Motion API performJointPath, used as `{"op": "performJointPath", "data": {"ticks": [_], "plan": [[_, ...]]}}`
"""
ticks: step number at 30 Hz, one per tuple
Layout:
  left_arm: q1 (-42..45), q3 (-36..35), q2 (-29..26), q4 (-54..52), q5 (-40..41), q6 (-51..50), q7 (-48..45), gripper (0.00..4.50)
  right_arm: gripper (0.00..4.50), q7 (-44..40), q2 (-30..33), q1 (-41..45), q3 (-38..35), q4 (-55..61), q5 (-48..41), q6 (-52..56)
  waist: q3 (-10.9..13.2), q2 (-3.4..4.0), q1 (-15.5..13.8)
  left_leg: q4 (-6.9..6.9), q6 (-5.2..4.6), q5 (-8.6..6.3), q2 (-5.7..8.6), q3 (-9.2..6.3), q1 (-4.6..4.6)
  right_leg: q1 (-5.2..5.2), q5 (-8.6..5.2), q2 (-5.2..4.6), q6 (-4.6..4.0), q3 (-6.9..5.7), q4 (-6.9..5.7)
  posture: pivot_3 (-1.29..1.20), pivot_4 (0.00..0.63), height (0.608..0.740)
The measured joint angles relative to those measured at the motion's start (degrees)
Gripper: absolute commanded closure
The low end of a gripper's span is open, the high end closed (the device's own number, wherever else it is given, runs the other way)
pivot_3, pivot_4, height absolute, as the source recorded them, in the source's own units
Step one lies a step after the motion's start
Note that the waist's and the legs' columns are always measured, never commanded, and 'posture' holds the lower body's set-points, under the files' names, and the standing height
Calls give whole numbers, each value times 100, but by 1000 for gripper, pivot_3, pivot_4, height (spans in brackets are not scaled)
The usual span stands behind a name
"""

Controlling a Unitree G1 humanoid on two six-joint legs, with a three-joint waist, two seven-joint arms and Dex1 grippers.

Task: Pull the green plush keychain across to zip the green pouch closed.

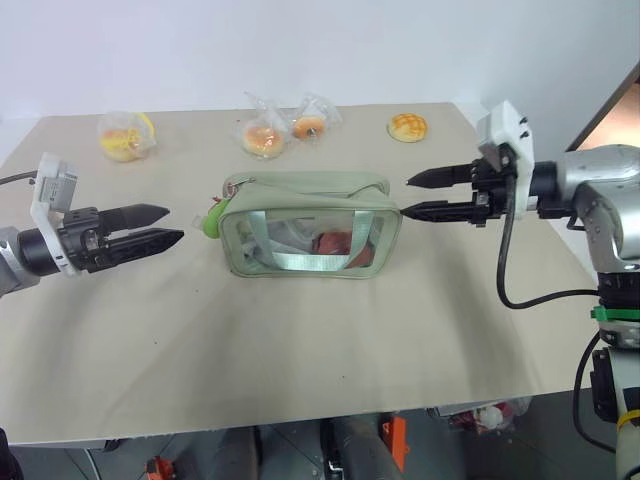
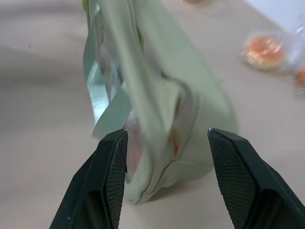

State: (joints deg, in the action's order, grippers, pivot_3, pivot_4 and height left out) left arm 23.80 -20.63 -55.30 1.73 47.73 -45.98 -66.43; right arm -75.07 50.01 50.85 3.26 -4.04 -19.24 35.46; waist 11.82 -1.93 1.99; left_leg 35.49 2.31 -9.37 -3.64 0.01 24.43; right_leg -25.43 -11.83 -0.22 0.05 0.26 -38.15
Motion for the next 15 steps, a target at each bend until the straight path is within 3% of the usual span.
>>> {"op": "performJointPath", "data": {"ticks": [8,15], "plan": [[11,-2,107,-85,72,-36,78,148,1760,168,-182,-219,590,-274,531,-328,0,0,4,3,0,0,0,0,-1,0,3,1,3,1,0,0,150,740],[88,8,239,-463,287,-145,111,148,1760,423,-651,206,695,-897,659,-415,0,0,2,4,-1,0,0,0,1,2,16,2,25,5,-1,0,150,740]]}}
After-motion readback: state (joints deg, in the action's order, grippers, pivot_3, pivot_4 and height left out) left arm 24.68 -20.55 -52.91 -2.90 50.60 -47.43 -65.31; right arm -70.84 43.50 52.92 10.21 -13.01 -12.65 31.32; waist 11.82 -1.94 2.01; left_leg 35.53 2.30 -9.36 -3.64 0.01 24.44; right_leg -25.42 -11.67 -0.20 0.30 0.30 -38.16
